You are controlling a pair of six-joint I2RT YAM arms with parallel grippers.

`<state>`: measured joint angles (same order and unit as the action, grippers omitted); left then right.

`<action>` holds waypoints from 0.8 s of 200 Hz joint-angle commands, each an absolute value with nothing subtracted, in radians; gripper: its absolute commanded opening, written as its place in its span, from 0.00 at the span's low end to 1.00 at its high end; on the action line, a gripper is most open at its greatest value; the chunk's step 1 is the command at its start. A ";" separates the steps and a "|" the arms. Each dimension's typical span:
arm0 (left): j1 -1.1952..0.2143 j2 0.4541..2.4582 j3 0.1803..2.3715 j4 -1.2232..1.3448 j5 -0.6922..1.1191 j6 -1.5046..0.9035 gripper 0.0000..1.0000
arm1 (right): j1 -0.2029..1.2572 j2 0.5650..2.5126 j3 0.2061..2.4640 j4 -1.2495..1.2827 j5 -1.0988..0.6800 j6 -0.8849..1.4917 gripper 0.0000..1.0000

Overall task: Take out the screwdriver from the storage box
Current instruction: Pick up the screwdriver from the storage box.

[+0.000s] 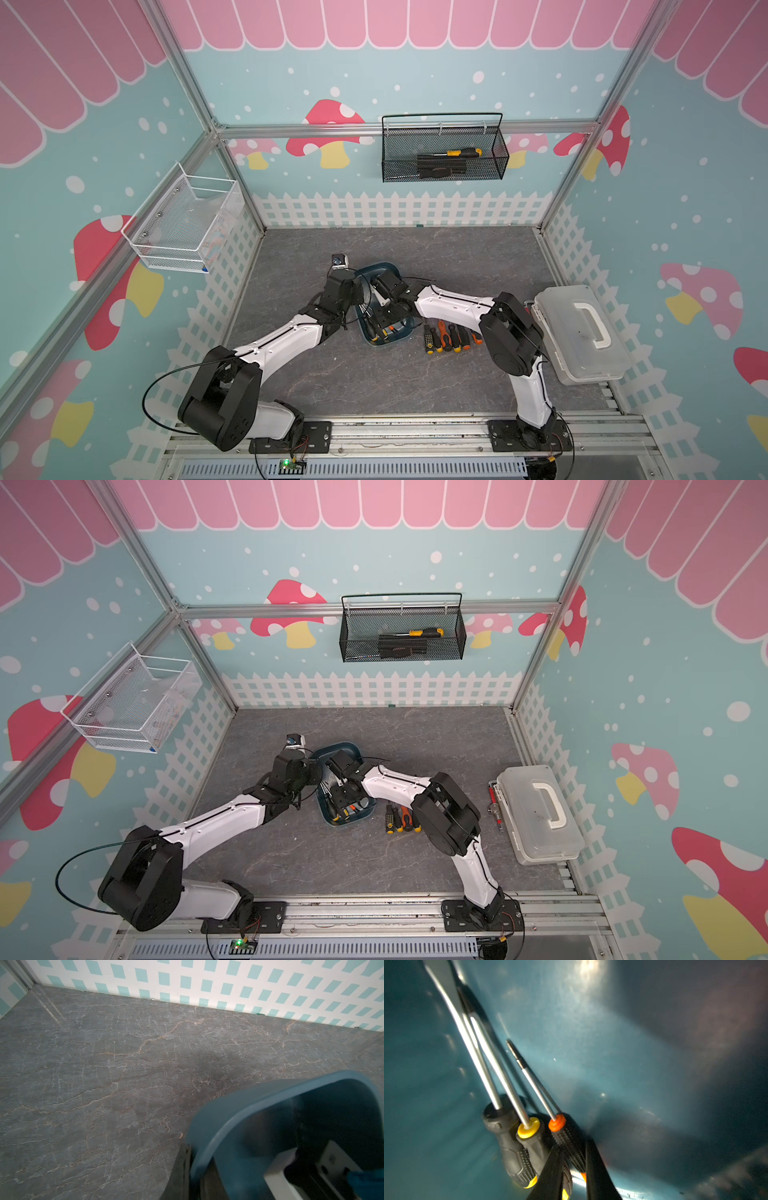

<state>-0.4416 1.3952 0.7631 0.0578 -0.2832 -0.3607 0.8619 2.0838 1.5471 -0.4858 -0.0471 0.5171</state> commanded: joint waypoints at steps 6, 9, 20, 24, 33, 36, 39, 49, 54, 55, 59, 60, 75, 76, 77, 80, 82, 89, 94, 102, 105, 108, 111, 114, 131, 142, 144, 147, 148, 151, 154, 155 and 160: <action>-0.456 1.397 0.736 0.061 -0.173 -0.379 0.00 | 0.818 2.199 1.531 -0.507 0.045 0.544 0.19; -0.456 1.396 0.736 0.061 -0.172 -0.379 0.00 | 0.818 2.200 1.532 -0.504 0.045 0.547 0.19; -0.456 1.395 0.735 0.063 -0.170 -0.381 0.00 | 0.818 2.205 1.532 -0.496 0.044 0.559 0.20; -0.456 1.395 0.733 0.063 -0.171 -0.381 0.00 | 0.818 2.206 1.532 -0.493 0.044 0.564 0.20; -0.456 1.396 0.732 0.064 -0.168 -0.383 0.00 | 0.818 2.210 1.530 -0.486 0.046 0.576 0.20; -0.456 1.396 0.732 0.066 -0.167 -0.383 0.00 | 0.818 2.210 1.529 -0.484 0.046 0.581 0.20; -0.456 1.395 0.732 0.067 -0.167 -0.383 0.00 | 0.818 2.209 1.527 -0.480 0.047 0.586 0.21; -0.456 1.395 0.730 0.068 -0.165 -0.384 0.00 | 0.818 2.207 1.517 -0.467 0.051 0.598 0.21; -0.456 1.395 0.729 0.068 -0.164 -0.384 0.00 | 0.818 2.203 1.512 -0.461 0.055 0.606 0.21; -0.456 1.395 0.729 0.068 -0.165 -0.384 0.00 | 0.818 2.202 1.511 -0.460 0.056 0.607 0.22; -0.456 1.394 0.729 0.067 -0.164 -0.385 0.00 | 0.818 2.199 1.505 -0.455 0.060 0.611 0.22; -0.456 1.394 0.729 0.067 -0.165 -0.384 0.00 | 0.818 2.199 1.504 -0.454 0.062 0.613 0.22; -0.456 1.392 0.727 0.068 -0.164 -0.384 0.00 | 0.818 2.183 1.483 -0.444 0.088 0.627 0.23; -0.456 1.392 0.727 0.069 -0.163 -0.384 0.00 | 0.818 2.180 1.482 -0.443 0.090 0.628 0.23; -0.456 1.391 0.726 0.068 -0.163 -0.384 0.00 | 0.818 2.178 1.480 -0.441 0.092 0.629 0.23; -0.456 1.391 0.725 0.068 -0.164 -0.386 0.00 | 0.818 2.173 1.474 -0.438 0.099 0.632 0.23; -0.456 1.392 0.726 0.068 -0.164 -0.386 0.00 | 0.819 2.170 1.470 -0.437 0.104 0.633 0.24; -0.456 1.391 0.724 0.068 -0.162 -0.385 0.00 | 0.818 2.157 1.456 -0.428 0.122 0.639 0.25; -0.456 1.390 0.724 0.068 -0.160 -0.385 0.00 | 0.818 2.148 1.447 -0.424 0.133 0.642 0.25; -0.456 1.388 0.724 0.069 -0.159 -0.388 0.00 | 0.818 2.138 1.437 -0.422 0.154 0.645 0.25; -0.456 1.387 0.723 0.069 -0.159 -0.387 0.00 | 0.818 2.134 1.435 -0.422 0.161 0.646 0.26; -0.456 1.387 0.722 0.071 -0.160 -0.388 0.00 | 0.818 2.132 1.432 -0.422 0.168 0.648 0.25; -0.456 1.386 0.722 0.071 -0.160 -0.388 0.00 | 0.818 2.128 1.429 -0.422 0.175 0.649 0.25; -0.456 1.385 0.722 0.072 -0.158 -0.389 0.00 | 0.818 2.126 1.427 -0.422 0.182 0.652 0.25; -0.456 1.384 0.721 0.069 -0.156 -0.389 0.00 | 0.818 2.109 1.406 -0.405 0.211 0.663 0.25; -0.456 1.384 0.723 0.068 -0.156 -0.390 0.00 | 0.818 2.102 1.399 -0.396 0.223 0.669 0.26; -0.456 1.383 0.723 0.068 -0.156 -0.390 0.00 | 0.818 2.103 1.399 -0.397 0.225 0.670 0.26; -0.456 1.381 0.723 0.066 -0.156 -0.389 0.00 | 0.818 2.102 1.399 -0.397 0.228 0.672 0.26; -0.456 1.381 0.723 0.067 -0.157 -0.389 0.00 | 0.818 2.102 1.399 -0.397 0.228 0.672 0.26; -0.456 1.380 0.723 0.066 -0.158 -0.389 0.00 | 0.818 2.102 1.400 -0.395 0.230 0.673 0.26; -0.456 1.379 0.723 0.065 -0.158 -0.388 0.00 | 0.818 2.104 1.399 -0.394 0.230 0.673 0.26; -0.456 1.378 0.723 0.065 -0.158 -0.388 0.00 | 0.818 2.104 1.400 -0.394 0.230 0.674 0.26; -0.456 1.376 0.723 0.065 -0.159 -0.388 0.00 | 0.818 2.105 1.401 -0.393 0.230 0.677 0.25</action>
